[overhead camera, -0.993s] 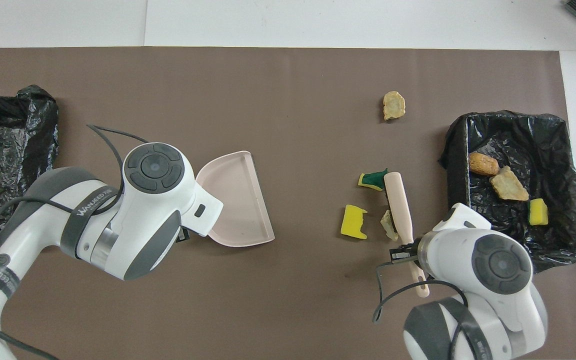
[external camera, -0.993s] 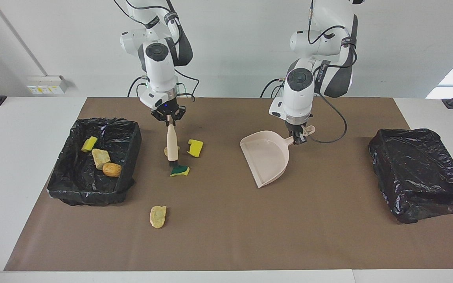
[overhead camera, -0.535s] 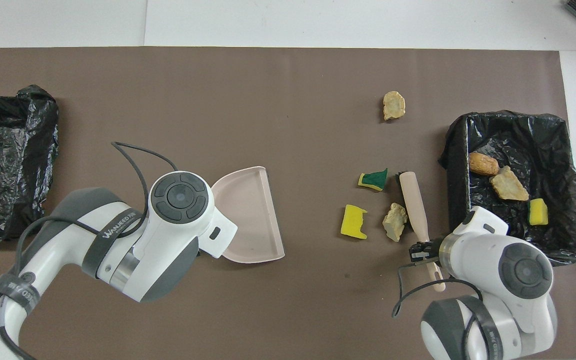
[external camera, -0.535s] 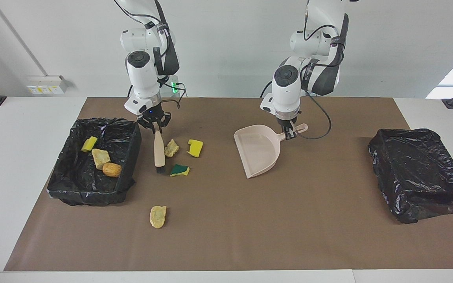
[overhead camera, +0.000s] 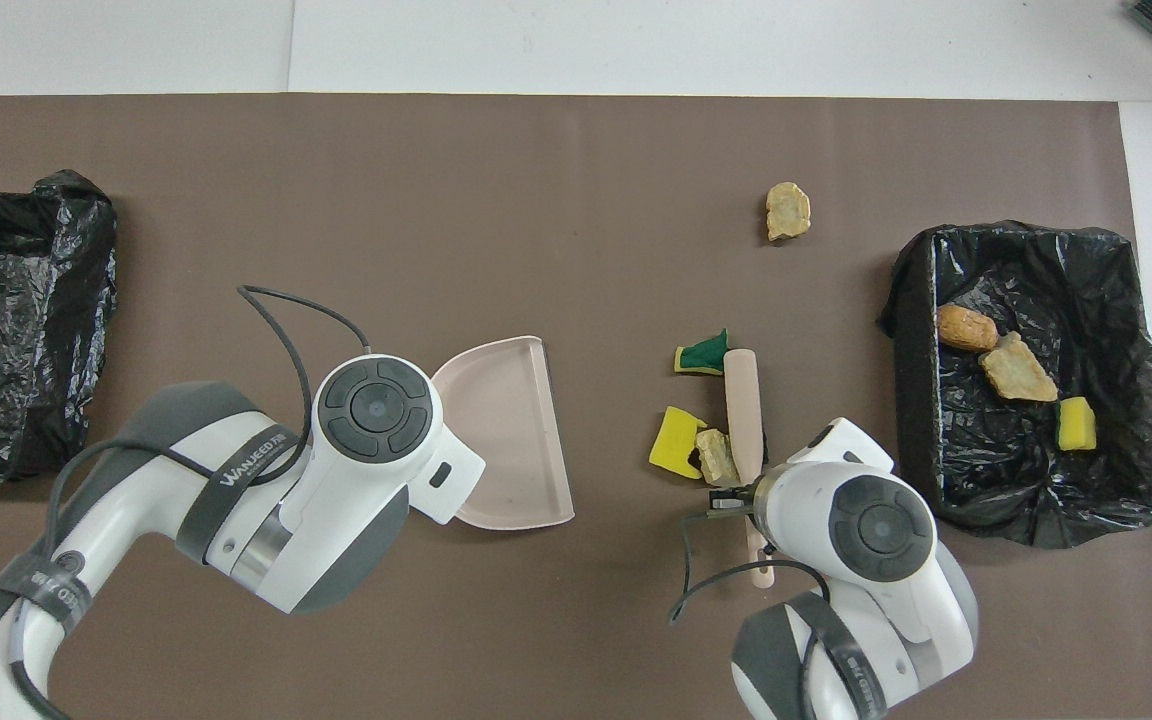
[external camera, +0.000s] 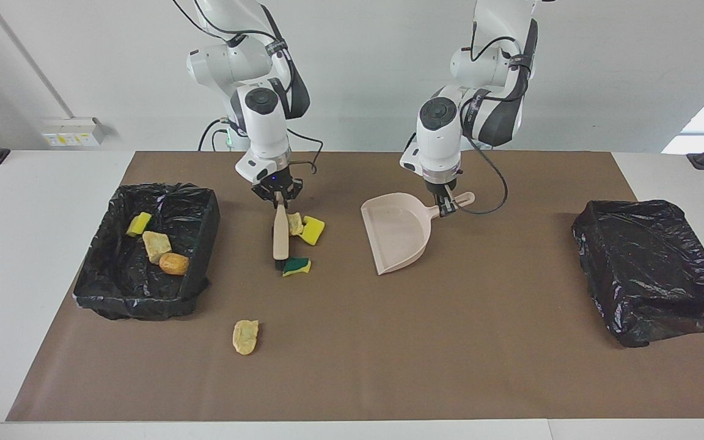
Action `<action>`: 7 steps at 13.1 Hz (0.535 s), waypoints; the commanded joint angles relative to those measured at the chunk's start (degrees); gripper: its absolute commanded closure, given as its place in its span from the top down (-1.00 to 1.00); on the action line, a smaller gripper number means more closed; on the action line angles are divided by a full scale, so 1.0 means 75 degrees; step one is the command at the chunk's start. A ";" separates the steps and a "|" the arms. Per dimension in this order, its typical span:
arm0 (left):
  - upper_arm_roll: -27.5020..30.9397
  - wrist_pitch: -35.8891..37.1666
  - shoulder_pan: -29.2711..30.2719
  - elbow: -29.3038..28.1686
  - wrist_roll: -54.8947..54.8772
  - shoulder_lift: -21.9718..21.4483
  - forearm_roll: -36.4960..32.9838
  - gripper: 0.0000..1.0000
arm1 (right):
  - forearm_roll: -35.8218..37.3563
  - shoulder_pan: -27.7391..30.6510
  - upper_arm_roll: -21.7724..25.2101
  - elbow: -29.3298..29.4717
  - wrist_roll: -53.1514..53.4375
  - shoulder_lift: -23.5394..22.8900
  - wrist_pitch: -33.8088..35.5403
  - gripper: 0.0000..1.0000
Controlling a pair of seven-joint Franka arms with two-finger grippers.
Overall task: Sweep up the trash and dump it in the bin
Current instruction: 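Sweep the remaining sponge pieces with the right gripper into the dustpan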
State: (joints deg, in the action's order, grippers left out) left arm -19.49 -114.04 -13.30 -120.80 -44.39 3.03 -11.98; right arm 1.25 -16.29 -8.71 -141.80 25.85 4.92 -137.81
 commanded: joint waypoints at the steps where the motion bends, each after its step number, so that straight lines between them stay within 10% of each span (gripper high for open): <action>1: 0.0055 -0.0228 -0.0101 -0.0345 -0.0058 -0.0298 -0.0137 -1.00 | -0.0061 -0.0509 -0.0010 0.1091 0.0886 -0.1064 0.0223 -1.00; 7: 0.0055 -0.0450 -0.0019 -0.0404 -0.0058 -0.0299 -0.0113 -1.00 | -0.1675 -0.1752 -0.0057 0.2522 0.1172 -0.2051 0.0269 -1.00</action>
State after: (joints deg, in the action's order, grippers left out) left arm -19.45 -115.13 -13.27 -121.46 -44.39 2.85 -12.12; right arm -6.85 -27.77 -8.84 -126.25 36.05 -8.61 -137.37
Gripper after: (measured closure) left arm 0.670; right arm 0.740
